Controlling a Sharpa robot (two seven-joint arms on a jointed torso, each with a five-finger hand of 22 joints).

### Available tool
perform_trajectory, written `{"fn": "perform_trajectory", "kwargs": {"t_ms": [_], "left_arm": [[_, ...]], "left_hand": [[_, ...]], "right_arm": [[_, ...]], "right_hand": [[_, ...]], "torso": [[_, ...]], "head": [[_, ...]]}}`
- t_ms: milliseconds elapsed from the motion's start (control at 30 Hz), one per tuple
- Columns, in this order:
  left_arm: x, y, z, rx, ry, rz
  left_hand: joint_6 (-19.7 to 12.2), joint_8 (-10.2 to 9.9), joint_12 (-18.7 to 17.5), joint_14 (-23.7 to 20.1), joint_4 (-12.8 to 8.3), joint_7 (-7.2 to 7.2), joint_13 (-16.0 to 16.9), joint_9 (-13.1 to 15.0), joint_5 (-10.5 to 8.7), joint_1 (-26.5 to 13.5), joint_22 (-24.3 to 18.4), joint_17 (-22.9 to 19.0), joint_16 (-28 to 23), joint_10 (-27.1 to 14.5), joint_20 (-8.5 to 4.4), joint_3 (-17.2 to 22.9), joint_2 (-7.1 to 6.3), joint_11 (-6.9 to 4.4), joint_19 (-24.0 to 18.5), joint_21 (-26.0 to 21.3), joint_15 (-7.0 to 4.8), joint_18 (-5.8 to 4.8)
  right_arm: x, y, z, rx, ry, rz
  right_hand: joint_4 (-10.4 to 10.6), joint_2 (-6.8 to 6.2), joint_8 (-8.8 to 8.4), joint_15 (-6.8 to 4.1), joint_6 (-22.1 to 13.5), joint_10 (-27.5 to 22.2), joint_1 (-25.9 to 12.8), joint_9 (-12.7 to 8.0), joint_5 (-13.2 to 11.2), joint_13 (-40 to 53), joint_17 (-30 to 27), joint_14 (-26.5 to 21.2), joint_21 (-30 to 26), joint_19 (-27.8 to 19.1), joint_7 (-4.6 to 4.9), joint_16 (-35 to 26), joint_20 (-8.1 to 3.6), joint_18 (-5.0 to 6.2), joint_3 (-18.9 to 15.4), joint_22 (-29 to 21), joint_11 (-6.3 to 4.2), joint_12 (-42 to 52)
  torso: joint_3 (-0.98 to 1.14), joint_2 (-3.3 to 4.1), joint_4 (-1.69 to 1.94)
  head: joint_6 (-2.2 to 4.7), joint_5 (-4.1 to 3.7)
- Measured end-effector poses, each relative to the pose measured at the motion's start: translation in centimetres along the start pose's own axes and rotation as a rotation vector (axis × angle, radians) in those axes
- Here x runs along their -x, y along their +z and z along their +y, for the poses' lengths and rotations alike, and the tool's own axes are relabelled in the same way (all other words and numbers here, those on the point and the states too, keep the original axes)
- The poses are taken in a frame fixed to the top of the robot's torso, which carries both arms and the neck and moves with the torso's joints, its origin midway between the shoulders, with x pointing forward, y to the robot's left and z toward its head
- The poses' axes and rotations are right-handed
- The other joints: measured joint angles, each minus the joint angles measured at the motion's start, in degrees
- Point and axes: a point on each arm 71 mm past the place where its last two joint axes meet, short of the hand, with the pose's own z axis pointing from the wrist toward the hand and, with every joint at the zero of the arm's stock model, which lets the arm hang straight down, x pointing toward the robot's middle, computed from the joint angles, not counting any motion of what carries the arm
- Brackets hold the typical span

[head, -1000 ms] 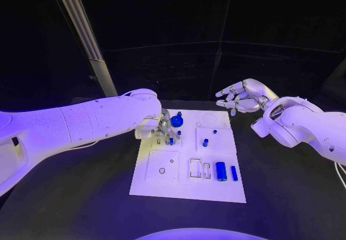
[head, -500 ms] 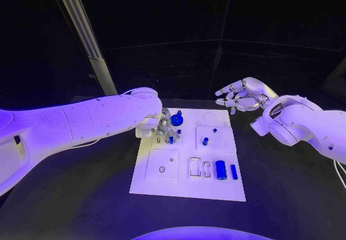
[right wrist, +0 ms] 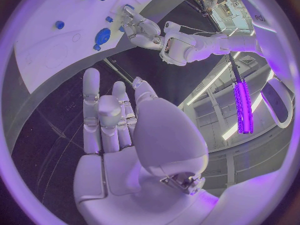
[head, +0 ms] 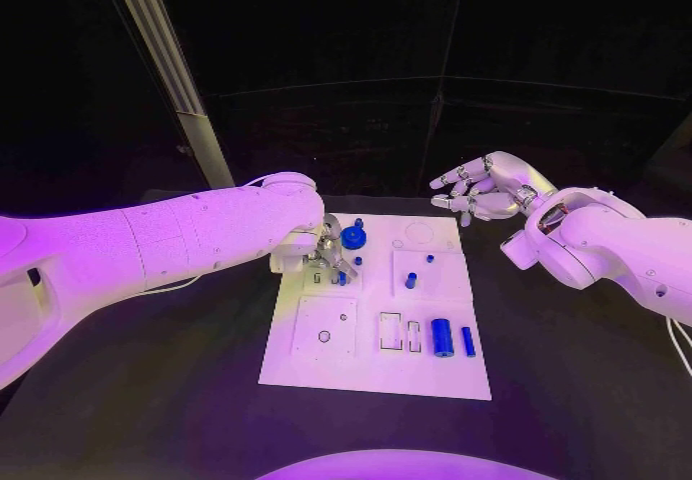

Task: Assemble the parts on the task board

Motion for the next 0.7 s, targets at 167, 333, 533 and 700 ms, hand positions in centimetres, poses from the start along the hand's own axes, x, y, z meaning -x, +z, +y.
{"fn": "perform_trajectory", "kwargs": {"t_ms": [167, 333, 533, 700], "left_arm": [[0.0, 0.0, 0.0, -0.002, 0.001, 0.0], [0.1, -0.1, -0.1, -0.009, -0.002, -0.001], [0.0, -0.2, 0.3, -0.023, -0.012, -0.005], [-0.2, -0.5, 0.9, -0.033, -0.032, -0.021]], "left_hand": [[-0.74, -0.02, 0.0, 0.02, -2.89, -0.58, 0.0, 0.12, 0.54, 4.35, 0.0, 0.0, 0.0, -0.2, -0.29, 4.48, 1.14, -0.43, 0.06, 0.0, -0.46, 0.0], [-1.49, -0.92, -0.38, -0.18, -3.33, -0.66, -0.16, -0.01, 2.87, 7.28, 0.0, 0.0, 0.0, -0.34, -0.43, 7.01, 0.82, -0.72, 0.01, 0.0, -0.66, 0.0], [-2.02, -1.55, -1.4, -0.2, 1.38, -0.18, -1.03, 0.15, 4.97, 9.05, 0.0, 0.0, 0.0, -0.42, -0.43, 11.73, -1.64, -0.78, 0.01, 0.0, -0.64, 0.0], [-1.87, -1.25, -1.4, -0.2, 1.8, -0.04, -1.1, 2.19, 4.95, 3.23, 0.0, 0.0, 0.0, -0.02, -0.42, 25.24, -8.31, -0.38, 0.01, 0.0, -0.64, 0.01]], "right_arm": [[0.0, 0.0, 0.0, 0.001, 0.0, 0.001], [-0.1, 0.1, 0.0, 0.001, 0.001, 0.002], [-0.1, 0.1, 0.0, 0.001, 0.001, 0.002], [0.0, 0.1, 0.0, 0.0, 0.0, 0.001]], "right_hand": [[0.0, 0.0, 0.0, 0.0, 0.0, 0.0, 0.0, 0.0, 0.34, 0.0, 0.0, 0.0, 0.0, 0.2, 0.0, 0.0, 0.2, 0.0, 0.0, 0.0, 0.0, 0.0], [0.0, 0.0, 0.0, 0.0, 0.0, 0.0, 0.0, 0.0, 0.34, 0.0, 0.0, 0.0, 0.0, 0.2, 0.0, 0.01, 0.2, 0.0, 0.0, 0.0, 0.0, 0.0], [0.0, 0.0, 0.0, 0.0, 0.0, 0.0, 0.0, 0.0, 0.34, -0.08, 0.01, 0.0, 0.0, 0.2, 0.0, 0.01, 0.2, 0.0, 0.0, -0.08, 0.0, 0.0], [0.0, 0.0, 0.0, 0.0, 0.0, 0.0, 0.0, -0.01, 0.63, -0.08, 0.01, 0.0, -0.22, 0.2, 0.0, 0.01, 0.2, 0.0, 0.0, -0.08, 0.0, 0.0]], "torso": [[0.01, 0.0, 0.01], [0.02, 0.0, 0.01], [0.02, 0.0, 0.06], [0.02, -0.01, 0.1]], "head": [[-0.07, 0.0], [-0.27, 0.05], [-0.46, 0.05], [-0.49, 0.04]]}}
